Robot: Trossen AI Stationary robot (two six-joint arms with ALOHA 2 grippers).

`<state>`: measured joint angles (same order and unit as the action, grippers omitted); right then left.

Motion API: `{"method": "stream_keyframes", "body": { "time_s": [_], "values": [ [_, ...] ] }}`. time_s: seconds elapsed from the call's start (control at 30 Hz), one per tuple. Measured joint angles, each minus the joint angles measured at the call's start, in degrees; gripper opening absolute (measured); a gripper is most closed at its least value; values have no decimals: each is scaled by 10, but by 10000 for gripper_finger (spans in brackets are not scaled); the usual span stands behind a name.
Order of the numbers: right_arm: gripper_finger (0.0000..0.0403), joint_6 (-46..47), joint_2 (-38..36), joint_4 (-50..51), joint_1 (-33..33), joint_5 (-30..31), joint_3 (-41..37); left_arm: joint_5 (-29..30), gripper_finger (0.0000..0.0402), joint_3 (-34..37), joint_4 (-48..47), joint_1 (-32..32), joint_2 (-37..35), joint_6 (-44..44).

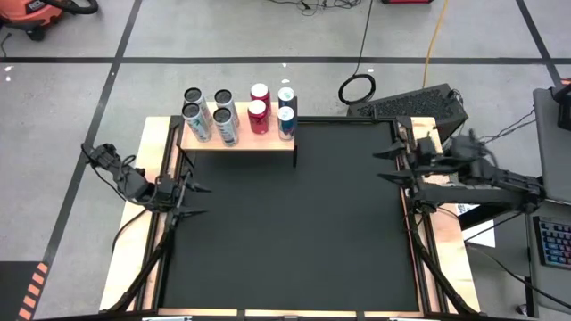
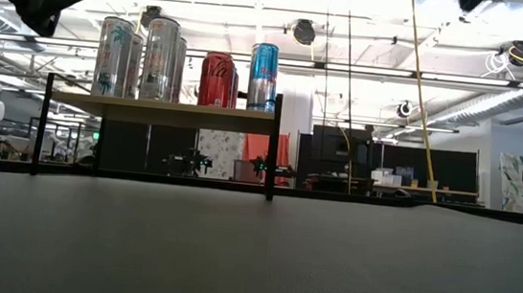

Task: Place canned beverage on shelf
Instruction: Return to Home Position

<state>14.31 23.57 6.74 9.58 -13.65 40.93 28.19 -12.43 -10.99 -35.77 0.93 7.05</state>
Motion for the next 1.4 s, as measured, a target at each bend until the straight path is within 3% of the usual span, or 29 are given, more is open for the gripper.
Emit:
{"method": "stream_keyframes", "body": {
  "time_s": [0.3,0.53,0.7,1.07,1.23,1.4],
  "values": [
    [270,-26,15,-45,0,-3,-73,5,295,36,-2,0,0,0],
    [270,-54,-28,-146,0,-34,-167,6,295,80,14,0,1,13],
    [270,-65,-60,-159,0,-31,-226,-24,295,83,30,0,2,-16],
    [270,-60,-118,-232,0,-30,-370,-28,295,83,21,0,3,-61],
    [270,-63,-135,-224,0,-30,-393,-27,295,83,21,0,3,-117],
    [270,-67,-135,-167,0,-12,-396,-26,295,83,20,0,3,-119]
  ]
}}
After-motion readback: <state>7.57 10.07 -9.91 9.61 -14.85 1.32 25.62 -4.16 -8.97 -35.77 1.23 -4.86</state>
